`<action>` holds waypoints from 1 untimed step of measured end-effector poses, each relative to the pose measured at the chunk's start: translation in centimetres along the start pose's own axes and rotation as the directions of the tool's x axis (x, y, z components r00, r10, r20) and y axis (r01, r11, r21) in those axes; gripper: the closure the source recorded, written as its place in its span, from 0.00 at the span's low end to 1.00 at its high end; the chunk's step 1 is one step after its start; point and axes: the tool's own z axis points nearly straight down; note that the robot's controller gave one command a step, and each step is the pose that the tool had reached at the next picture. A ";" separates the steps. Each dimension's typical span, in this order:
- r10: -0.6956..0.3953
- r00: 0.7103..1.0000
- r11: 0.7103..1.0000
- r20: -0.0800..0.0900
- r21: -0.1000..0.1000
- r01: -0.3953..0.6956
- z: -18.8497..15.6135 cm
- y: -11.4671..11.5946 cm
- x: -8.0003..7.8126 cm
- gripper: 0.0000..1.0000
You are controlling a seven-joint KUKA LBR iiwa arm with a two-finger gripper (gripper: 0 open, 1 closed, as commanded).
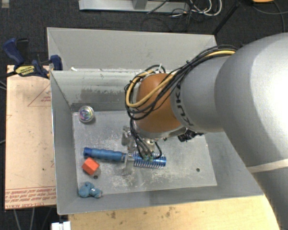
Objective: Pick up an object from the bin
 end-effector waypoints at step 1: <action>0.001 1.000 1.000 0.000 -0.002 -0.001 0.0 0.0 0.0 0.00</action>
Offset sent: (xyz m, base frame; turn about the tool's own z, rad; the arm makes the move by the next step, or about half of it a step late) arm 0.0000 0.0000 0.0000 0.0000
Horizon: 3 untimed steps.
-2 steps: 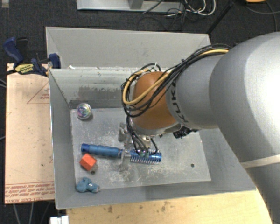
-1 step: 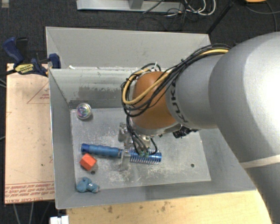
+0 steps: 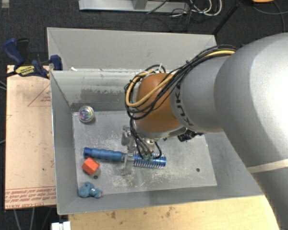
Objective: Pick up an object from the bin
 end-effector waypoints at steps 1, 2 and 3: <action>0.000 1.000 1.000 0.002 -0.001 0.000 -0.1 0.0 0.0 1.00; -0.001 1.000 1.000 0.007 0.004 0.001 -4.4 0.1 -0.1 1.00; -0.001 1.000 1.000 0.006 0.004 0.001 -7.0 0.2 -0.1 1.00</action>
Offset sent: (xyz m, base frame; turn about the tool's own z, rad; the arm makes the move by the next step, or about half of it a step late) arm 0.0000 0.0000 0.0000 0.0000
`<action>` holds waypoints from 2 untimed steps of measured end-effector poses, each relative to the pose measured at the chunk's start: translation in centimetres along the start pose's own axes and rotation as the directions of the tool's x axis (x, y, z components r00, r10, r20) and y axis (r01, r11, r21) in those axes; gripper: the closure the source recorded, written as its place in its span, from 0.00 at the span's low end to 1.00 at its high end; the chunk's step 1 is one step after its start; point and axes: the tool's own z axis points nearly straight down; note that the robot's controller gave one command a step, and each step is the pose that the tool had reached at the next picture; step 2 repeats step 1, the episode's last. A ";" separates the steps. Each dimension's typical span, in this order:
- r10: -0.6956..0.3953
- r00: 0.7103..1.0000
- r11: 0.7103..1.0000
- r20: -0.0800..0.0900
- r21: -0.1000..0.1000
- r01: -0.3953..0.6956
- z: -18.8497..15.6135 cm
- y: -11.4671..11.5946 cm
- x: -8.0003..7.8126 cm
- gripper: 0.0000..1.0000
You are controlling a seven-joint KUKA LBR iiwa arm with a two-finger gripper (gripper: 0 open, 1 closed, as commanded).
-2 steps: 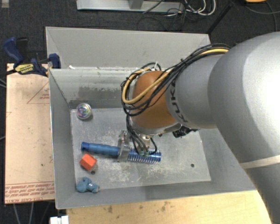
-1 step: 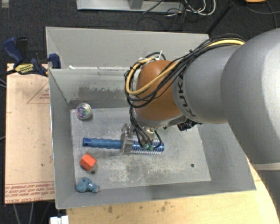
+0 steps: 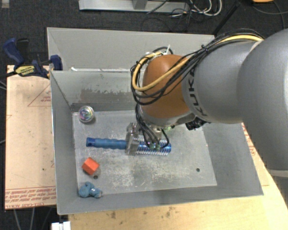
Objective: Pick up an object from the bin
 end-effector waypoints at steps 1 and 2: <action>0.000 1.000 1.000 0.000 0.000 0.000 -2.7 0.0 0.0 1.00; 0.000 1.000 1.000 0.000 0.000 0.000 -2.7 0.0 0.0 1.00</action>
Offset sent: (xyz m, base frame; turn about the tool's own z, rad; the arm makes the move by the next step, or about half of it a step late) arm 0.0000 0.0000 0.0264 0.0000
